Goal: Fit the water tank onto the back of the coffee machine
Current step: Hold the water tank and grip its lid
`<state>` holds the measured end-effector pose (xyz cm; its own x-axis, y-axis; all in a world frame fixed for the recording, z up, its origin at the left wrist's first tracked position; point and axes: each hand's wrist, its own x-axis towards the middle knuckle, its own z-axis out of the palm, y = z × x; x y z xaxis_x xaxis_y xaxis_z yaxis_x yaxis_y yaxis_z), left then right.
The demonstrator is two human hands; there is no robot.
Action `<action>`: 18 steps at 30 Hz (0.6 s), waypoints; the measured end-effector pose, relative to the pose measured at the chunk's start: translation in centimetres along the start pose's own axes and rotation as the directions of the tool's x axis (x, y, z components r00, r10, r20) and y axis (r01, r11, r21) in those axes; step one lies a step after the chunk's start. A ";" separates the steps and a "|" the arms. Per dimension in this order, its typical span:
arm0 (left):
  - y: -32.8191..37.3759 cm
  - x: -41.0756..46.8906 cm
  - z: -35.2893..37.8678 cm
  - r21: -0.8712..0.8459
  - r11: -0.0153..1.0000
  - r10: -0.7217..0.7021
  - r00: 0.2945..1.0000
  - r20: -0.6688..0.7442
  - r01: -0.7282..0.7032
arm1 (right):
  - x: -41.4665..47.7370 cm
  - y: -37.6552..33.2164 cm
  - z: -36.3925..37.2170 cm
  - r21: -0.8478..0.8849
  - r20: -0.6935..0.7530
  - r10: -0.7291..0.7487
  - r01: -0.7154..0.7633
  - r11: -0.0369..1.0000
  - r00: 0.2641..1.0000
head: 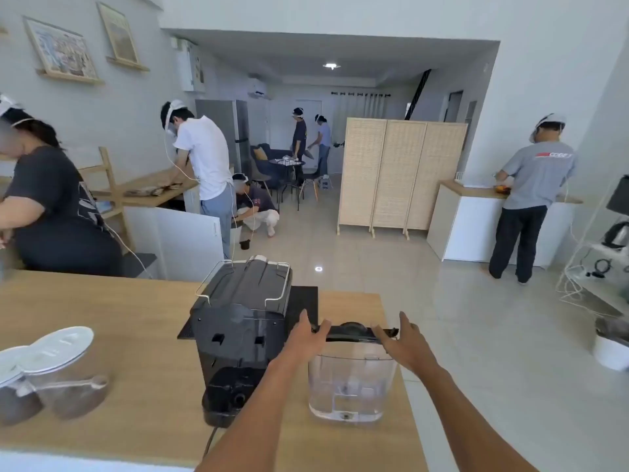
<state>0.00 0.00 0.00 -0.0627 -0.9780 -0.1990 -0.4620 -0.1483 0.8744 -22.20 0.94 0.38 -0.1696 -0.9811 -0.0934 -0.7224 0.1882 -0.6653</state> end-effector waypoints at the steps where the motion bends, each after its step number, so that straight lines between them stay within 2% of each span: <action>1: -0.3 0.5 0.3 -0.008 1.000 -0.029 1.000 -0.010 0.029 | 0.2 0.3 0.2 0.027 0.002 0.007 -0.008 1.000 1.000; 3: -0.4 0.9 0.6 -0.017 0.995 -0.095 0.995 -0.006 0.095 | 0.3 0.6 0.4 0.071 0.028 0.038 -0.040 0.997 0.999; 9: -0.6 1.3 1.2 -0.108 0.988 -0.112 0.993 -0.021 0.109 | 0.0 1.1 0.5 0.185 0.089 0.004 -0.020 0.983 0.996; 14: -1.4 1.3 1.2 -0.157 0.986 -0.072 0.996 -0.062 0.061 | -0.1 1.8 0.9 0.304 0.060 -0.038 0.018 0.953 0.997; 18: -1.8 0.9 1.1 -0.191 0.982 -0.019 0.995 -0.096 0.001 | -0.2 2.1 1.3 0.327 0.000 -0.074 0.070 0.943 0.997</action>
<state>-0.22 -0.44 -2.23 0.0319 -0.9845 -0.1723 -0.2844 -0.1743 0.9427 -22.84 1.42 -1.96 -0.1154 -0.9923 -0.0443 -0.4737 0.0942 -0.8756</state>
